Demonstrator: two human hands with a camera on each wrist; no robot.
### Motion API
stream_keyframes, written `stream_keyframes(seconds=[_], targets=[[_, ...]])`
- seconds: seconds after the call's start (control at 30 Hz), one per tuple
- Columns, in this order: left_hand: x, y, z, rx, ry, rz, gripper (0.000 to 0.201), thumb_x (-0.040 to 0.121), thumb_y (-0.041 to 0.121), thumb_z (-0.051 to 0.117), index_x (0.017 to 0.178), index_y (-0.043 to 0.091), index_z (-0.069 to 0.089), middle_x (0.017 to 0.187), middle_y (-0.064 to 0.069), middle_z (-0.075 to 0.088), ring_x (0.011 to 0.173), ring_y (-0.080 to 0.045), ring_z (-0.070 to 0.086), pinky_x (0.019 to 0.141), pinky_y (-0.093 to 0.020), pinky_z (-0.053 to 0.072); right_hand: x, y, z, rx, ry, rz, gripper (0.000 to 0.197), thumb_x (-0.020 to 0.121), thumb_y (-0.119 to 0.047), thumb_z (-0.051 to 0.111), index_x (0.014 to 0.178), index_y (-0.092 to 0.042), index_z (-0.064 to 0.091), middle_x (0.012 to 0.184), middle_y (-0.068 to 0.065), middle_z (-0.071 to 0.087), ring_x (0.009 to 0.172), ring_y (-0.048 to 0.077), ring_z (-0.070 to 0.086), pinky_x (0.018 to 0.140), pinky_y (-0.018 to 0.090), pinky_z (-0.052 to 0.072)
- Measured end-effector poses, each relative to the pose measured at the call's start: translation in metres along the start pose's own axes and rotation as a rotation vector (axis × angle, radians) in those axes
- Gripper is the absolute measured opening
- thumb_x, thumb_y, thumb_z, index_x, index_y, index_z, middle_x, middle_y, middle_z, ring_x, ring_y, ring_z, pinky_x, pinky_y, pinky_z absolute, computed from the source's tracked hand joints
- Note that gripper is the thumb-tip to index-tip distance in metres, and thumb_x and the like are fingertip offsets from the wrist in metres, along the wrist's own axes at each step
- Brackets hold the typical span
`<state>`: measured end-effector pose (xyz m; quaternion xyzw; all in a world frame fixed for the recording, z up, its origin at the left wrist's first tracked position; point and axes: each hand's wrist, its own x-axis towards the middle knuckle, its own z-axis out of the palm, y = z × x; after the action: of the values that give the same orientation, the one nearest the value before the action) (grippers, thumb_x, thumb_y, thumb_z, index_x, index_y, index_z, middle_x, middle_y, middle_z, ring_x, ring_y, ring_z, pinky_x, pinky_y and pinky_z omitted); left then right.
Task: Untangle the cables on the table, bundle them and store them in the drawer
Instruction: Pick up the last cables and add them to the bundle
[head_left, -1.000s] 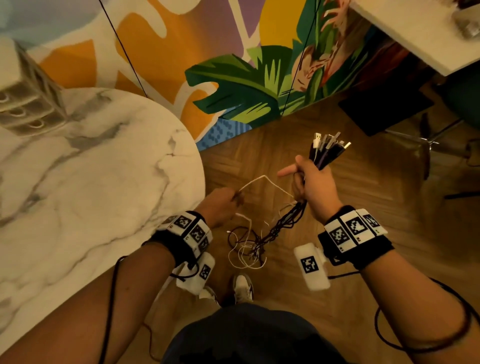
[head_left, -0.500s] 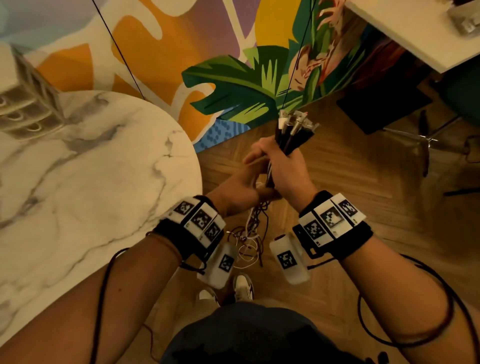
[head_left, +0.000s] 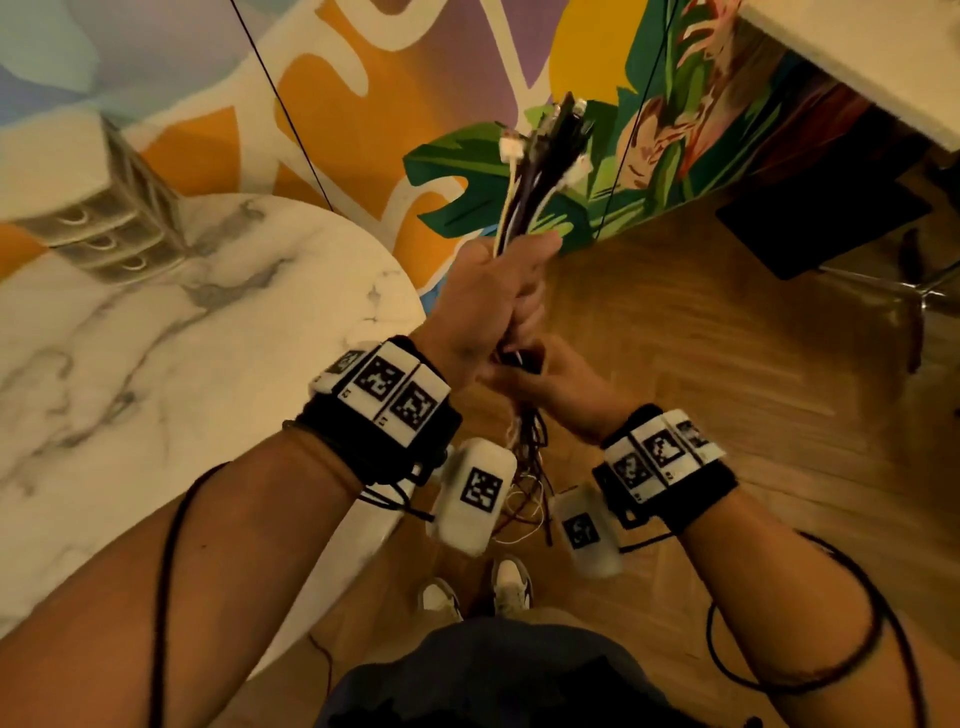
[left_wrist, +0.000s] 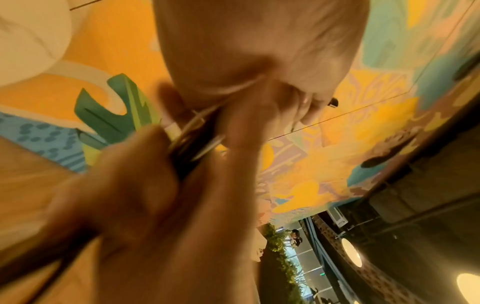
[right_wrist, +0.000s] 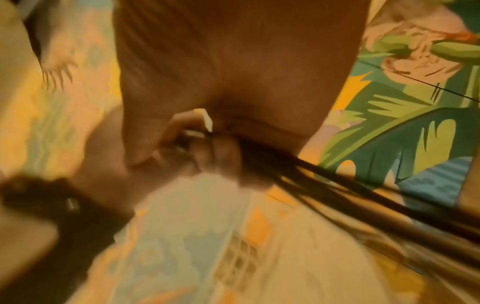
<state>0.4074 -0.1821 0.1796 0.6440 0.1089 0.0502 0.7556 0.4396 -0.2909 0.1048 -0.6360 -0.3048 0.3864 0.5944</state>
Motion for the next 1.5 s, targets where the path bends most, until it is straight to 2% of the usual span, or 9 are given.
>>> stream_keyframes(seconds=[0.2,0.37,0.53,0.67,0.8,0.97,1.17,1.33,1.5], targets=[[-0.001,0.03,-0.021,1.008,0.063,0.179,0.05,0.092,0.028,0.055,0.049,0.021,0.032,0.044,0.006,0.031,0.037,-0.01,0.034,0.039,-0.019,0.022,0.013,0.084,-0.004,-0.292,0.242,0.362,0.044,0.089,-0.019,0.061,0.05,-0.022,0.041,0.035,-0.013,0.035,0.033,0.003,0.032,0.043,0.018,0.026],[0.0,0.064,-0.052,1.274,0.185,0.299,0.044,0.09,0.028,0.054,0.051,0.021,0.036,0.046,0.005,0.034,0.04,-0.011,0.032,0.043,-0.029,0.02,0.006,0.116,-0.026,-0.467,0.294,0.578,0.044,0.09,-0.023,0.058,0.05,-0.018,0.04,0.047,-0.003,0.035,0.044,0.014,0.033,0.046,0.026,0.026],[-0.001,0.08,-0.066,1.489,0.248,0.526,0.037,0.086,0.035,0.044,0.075,0.007,0.064,0.052,-0.006,0.049,0.046,-0.026,0.045,0.047,-0.028,0.033,-0.01,0.122,-0.039,-0.442,0.327,0.75,0.035,0.094,-0.019,0.051,0.06,-0.015,0.044,0.055,0.003,0.044,0.049,0.016,0.04,0.051,0.027,0.032],[0.0,0.082,-0.073,1.495,0.355,0.611,0.042,0.085,0.038,0.04,0.077,0.006,0.066,0.052,-0.011,0.05,0.046,-0.027,0.045,0.049,-0.03,0.032,-0.022,0.126,-0.039,-0.395,0.331,0.804,0.03,0.09,-0.031,0.057,0.063,-0.018,0.051,0.06,0.003,0.051,0.053,0.016,0.045,0.051,0.027,0.035],[-0.003,0.033,-0.052,1.437,0.151,0.563,0.044,0.085,0.043,0.037,0.064,0.01,0.059,0.047,-0.006,0.044,0.041,-0.025,0.043,0.046,-0.024,0.023,-0.001,0.091,-0.03,-0.132,0.419,0.704,0.033,0.091,-0.023,0.054,0.06,-0.016,0.047,0.053,0.001,0.042,0.043,0.013,0.038,0.039,0.021,0.03],[0.003,-0.022,-0.037,1.274,0.066,0.181,0.052,0.091,0.054,0.044,0.072,0.008,0.059,0.064,-0.009,0.056,0.06,-0.026,0.053,0.052,-0.031,0.029,0.009,0.034,-0.022,0.126,0.37,0.489,0.039,0.089,-0.023,0.05,0.052,-0.024,0.039,0.044,-0.007,0.032,0.033,0.01,0.026,0.04,0.022,0.021],[0.006,-0.017,-0.018,0.686,0.087,-0.003,0.051,0.077,0.043,0.072,0.049,0.016,0.039,0.041,0.009,0.037,0.037,-0.002,0.037,0.04,-0.012,0.026,0.009,-0.035,-0.008,0.016,0.125,0.238,0.034,0.098,-0.012,0.038,0.064,-0.018,0.042,0.044,-0.009,0.034,0.035,0.008,0.025,0.038,0.019,0.024],[0.017,0.004,-0.009,0.64,0.226,0.13,0.035,0.082,0.025,0.066,0.06,0.002,0.053,0.052,-0.004,0.044,0.047,-0.015,0.042,0.047,-0.03,0.035,0.01,-0.025,-0.007,0.038,0.09,0.147,0.036,0.095,-0.001,0.045,0.063,-0.017,0.049,0.046,-0.006,0.043,0.036,0.008,0.036,0.04,0.023,0.031],[0.021,0.023,-0.012,0.71,0.258,0.254,0.036,0.088,0.028,0.062,0.06,0.008,0.051,0.049,0.003,0.042,0.044,-0.01,0.039,0.045,-0.025,0.034,0.01,0.039,-0.018,-0.068,0.132,0.27,0.052,0.09,-0.003,0.053,0.043,-0.025,0.044,0.04,-0.007,0.04,0.036,0.011,0.036,0.046,0.026,0.035]])
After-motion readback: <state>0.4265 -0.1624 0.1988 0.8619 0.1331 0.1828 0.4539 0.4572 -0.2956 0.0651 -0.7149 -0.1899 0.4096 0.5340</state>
